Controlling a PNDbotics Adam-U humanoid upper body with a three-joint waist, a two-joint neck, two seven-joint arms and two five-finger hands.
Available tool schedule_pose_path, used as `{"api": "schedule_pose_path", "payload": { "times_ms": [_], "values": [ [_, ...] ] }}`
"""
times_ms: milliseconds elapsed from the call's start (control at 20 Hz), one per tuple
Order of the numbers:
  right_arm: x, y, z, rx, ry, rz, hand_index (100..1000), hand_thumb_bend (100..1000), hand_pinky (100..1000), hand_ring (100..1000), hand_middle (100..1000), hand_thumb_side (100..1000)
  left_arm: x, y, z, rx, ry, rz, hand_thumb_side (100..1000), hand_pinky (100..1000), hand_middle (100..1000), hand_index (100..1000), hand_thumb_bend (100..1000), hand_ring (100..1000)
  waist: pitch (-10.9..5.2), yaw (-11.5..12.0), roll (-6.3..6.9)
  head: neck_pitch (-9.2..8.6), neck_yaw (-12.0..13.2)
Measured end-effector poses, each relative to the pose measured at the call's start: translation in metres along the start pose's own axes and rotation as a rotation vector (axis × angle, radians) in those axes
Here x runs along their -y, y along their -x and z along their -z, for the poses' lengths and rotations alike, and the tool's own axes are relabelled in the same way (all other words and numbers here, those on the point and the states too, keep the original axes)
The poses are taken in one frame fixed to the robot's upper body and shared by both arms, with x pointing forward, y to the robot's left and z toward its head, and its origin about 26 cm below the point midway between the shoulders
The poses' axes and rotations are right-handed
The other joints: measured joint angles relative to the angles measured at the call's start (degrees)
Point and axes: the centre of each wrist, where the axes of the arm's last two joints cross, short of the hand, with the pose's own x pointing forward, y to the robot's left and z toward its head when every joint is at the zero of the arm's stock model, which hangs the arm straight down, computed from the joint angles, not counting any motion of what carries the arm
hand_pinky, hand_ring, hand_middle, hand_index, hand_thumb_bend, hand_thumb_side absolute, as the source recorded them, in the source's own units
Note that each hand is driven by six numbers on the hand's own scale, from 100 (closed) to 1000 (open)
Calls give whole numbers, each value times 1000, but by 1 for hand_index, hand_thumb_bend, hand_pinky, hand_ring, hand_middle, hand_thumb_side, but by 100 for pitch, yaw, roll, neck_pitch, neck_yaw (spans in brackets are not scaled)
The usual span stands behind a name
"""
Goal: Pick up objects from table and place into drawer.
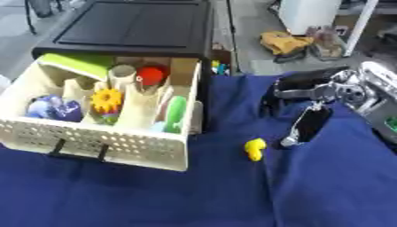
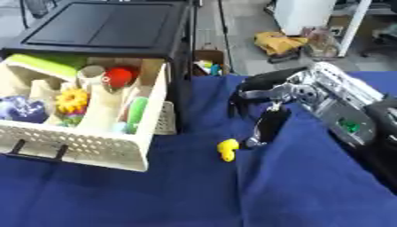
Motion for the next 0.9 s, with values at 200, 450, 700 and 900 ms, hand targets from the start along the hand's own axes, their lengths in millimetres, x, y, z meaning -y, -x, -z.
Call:
{"api": "schedule_pose_path", "payload": {
  "times_ms": [200, 450, 700, 900],
  "values": [
    [-5, 1, 7, -7, 8, 10, 738, 513, 696, 705, 557, 300, 0, 0, 0, 1, 0, -1, 1000, 381, 520, 684, 116, 487, 18, 22, 0, -5, -18],
    [-14, 5, 16, -18, 6, 30, 734, 513, 693, 704, 553, 279, 1, 1, 1, 5, 1, -3, 1000, 380, 519, 684, 117, 487, 52, 44, 1, -28, -25],
    [-24, 9, 25, -26, -7, 50, 736, 516, 690, 704, 549, 263, 1, 1, 2, 8, 2, -4, 1000, 380, 519, 683, 118, 487, 82, 72, 7, -50, -32],
    [-31, 12, 31, -31, -24, 60, 738, 519, 689, 704, 550, 251, 1, 1, 1, 9, 0, -5, 1000, 380, 519, 684, 117, 487, 88, 74, 17, -51, -48]
  ]
}}
